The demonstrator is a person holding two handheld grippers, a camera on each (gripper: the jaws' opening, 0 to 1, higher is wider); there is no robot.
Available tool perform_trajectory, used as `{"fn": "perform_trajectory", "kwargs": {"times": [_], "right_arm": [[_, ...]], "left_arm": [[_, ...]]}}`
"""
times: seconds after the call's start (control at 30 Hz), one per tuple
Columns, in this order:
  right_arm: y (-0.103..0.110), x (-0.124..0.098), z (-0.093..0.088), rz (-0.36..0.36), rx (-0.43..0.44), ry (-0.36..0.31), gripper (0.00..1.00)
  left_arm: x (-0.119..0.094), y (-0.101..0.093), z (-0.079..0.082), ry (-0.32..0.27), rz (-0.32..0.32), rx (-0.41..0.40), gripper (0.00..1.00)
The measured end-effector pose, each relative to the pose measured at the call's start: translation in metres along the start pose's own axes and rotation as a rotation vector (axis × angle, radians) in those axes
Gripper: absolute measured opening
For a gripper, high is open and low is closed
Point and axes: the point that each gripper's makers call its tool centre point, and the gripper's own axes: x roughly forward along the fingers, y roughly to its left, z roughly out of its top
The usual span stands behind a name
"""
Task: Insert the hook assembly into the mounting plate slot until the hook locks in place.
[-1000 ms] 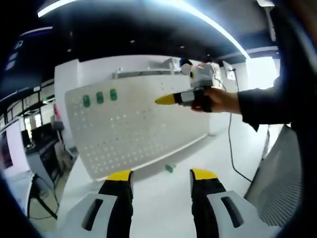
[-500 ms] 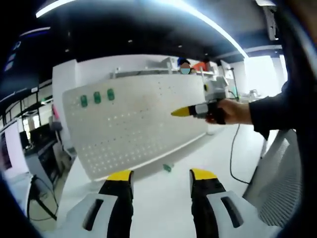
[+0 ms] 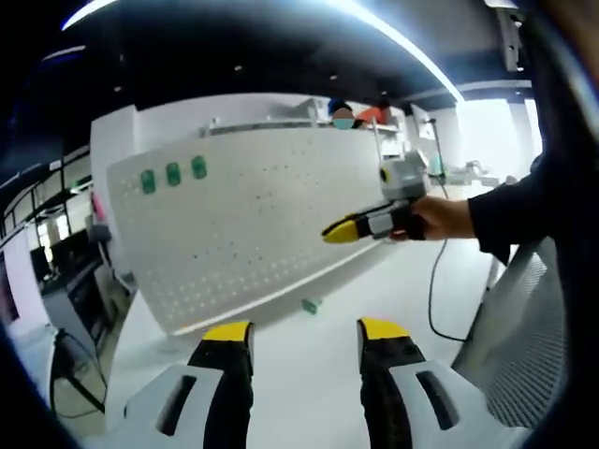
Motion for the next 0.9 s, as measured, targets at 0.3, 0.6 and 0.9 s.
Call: {"fn": "perform_trajectory", "kwargs": {"times": [0.3, 0.6, 0.9], "right_arm": [[-0.001, 0.000, -0.002, 0.023, -0.022, 0.010, 0.22], [0.000, 0.000, -0.006, 0.025, 0.002, 0.017, 0.22], [-0.001, -0.002, 0.002, 0.029, 0.005, -0.003, 0.22]], "left_arm": [[0.003, -0.002, -0.006, 0.039, -0.004, 0.002, 0.45], [0.001, 0.004, -0.005, 0.033, 0.031, -0.009, 0.45], [0.006, 0.011, 0.006, 0.011, 0.032, -0.032, 0.46]]}}
